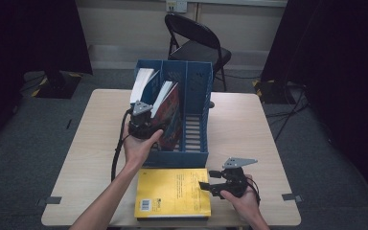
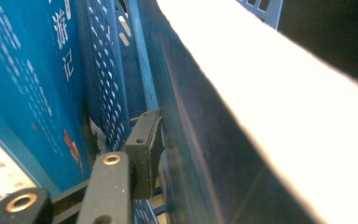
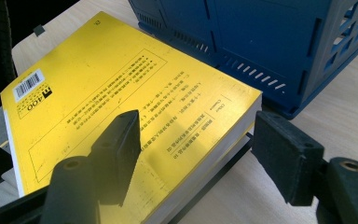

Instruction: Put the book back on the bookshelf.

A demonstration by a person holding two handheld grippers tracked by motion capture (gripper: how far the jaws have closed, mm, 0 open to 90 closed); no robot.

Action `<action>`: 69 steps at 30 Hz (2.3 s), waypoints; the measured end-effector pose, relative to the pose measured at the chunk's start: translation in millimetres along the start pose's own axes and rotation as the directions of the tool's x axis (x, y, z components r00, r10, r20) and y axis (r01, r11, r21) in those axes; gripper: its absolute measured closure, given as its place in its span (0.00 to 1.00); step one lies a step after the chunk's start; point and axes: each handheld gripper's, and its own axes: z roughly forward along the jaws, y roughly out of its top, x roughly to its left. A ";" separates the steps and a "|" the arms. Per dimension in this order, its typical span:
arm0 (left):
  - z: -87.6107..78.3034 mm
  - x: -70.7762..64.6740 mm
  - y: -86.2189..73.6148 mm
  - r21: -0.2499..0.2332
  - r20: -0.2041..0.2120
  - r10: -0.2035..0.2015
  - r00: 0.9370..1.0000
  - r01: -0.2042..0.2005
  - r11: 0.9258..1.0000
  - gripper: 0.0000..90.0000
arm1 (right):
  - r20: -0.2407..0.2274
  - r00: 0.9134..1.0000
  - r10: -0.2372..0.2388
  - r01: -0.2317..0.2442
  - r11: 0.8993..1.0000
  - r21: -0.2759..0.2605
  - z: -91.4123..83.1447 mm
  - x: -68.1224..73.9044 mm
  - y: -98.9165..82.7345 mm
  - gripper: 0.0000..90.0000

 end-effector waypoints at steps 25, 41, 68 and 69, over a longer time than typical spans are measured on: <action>-11.6 4.9 58.7 0.219 0.045 -0.014 0.999 0.003 0.976 0.58 | -0.002 1.000 -0.001 0.001 1.000 0.010 2.8 1.0 0.2 0.35; 2.4 -0.3 85.5 0.391 0.014 -0.073 0.997 0.062 0.918 0.62 | -0.004 1.000 -0.001 0.001 1.000 0.017 3.2 0.7 -0.1 0.35; 36.0 -0.4 110.8 0.673 -0.136 -0.082 0.987 0.153 0.723 0.65 | -0.007 1.000 0.005 -0.005 1.000 0.020 4.5 1.2 -0.2 0.35; 38.5 -0.8 111.5 0.683 -0.136 -0.080 0.988 0.152 0.714 0.66 | -0.008 1.000 0.006 -0.006 1.000 0.020 4.7 1.0 -0.2 0.35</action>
